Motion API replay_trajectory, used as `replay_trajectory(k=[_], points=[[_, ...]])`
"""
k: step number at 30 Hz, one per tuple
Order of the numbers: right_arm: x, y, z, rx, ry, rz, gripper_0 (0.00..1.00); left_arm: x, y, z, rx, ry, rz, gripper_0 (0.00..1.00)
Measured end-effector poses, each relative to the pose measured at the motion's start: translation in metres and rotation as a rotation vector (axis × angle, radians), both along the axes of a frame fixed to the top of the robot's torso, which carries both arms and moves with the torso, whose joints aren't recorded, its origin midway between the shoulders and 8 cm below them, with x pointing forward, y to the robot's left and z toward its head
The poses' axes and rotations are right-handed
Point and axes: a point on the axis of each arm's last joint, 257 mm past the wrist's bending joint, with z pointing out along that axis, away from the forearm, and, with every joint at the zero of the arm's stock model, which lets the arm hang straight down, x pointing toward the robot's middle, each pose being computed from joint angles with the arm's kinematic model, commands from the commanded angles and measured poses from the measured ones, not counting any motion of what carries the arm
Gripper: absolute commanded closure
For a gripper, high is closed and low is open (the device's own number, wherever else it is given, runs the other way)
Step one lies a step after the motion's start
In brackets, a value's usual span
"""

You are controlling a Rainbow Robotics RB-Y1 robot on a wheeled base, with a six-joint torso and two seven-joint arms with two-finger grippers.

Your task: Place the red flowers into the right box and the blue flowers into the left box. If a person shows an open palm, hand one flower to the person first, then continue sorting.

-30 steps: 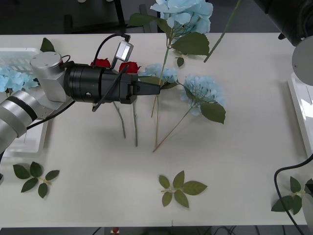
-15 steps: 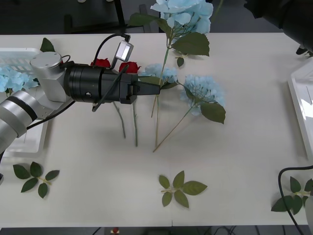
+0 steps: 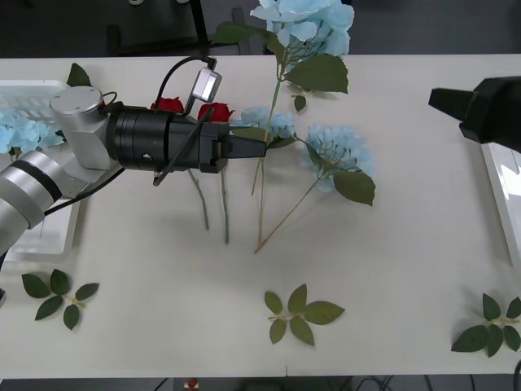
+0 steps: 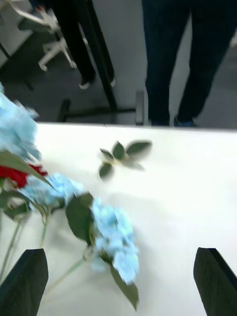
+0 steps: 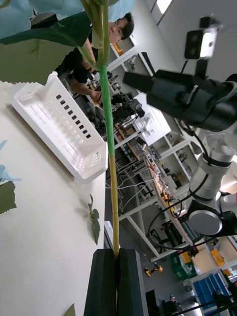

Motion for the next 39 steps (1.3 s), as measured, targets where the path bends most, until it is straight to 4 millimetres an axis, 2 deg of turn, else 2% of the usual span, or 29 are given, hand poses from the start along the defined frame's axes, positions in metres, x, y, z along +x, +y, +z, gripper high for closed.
replay_trajectory(k=[4, 8, 11, 14, 18, 20, 25, 30, 33, 39], points=[[0.01, -0.02, -0.058, 0.013, 0.135, -0.029, 0.14, 0.005, 0.004, -0.011, 0.031, 0.001, 0.015, 1.0], [0.031, -0.023, -0.11, 0.075, 0.225, -0.034, 0.14, 0.012, 0.016, -0.028, 0.094, -0.007, 0.039, 1.0], [0.046, -0.024, -0.152, 0.115, 0.287, -0.048, 0.14, 0.018, 0.037, -0.047, 0.193, 0.006, 0.067, 1.0], [0.051, -0.014, -0.18, 0.144, 0.347, -0.038, 0.14, 0.027, 0.065, -0.066, 0.302, 0.062, 0.115, 1.0], [0.044, 0.023, -0.195, 0.25, 0.426, 0.042, 0.14, 0.039, 0.121, -0.093, 0.524, 0.046, 0.185, 1.0], [0.039, 0.039, -0.198, 0.287, 0.456, 0.067, 0.14, 0.044, 0.149, -0.095, 0.613, 0.057, 0.235, 1.0], [0.032, 0.07, -0.202, 0.404, 0.535, 0.031, 0.14, 0.05, 0.214, -0.085, 0.76, 0.144, 0.383, 1.0], [0.025, 0.101, -0.205, 0.442, 0.576, -0.036, 0.14, 0.049, 0.285, -0.083, 0.899, 0.205, 0.518, 1.0], [0.023, 0.121, -0.212, 0.437, 0.601, -0.069, 0.14, 0.05, 0.332, -0.074, 0.943, 0.267, 0.632, 1.0], [0.034, 0.146, -0.214, 0.39, 0.571, -0.115, 0.14, 0.057, 0.429, -0.045, 1.059, 0.233, 0.817, 1.0]])
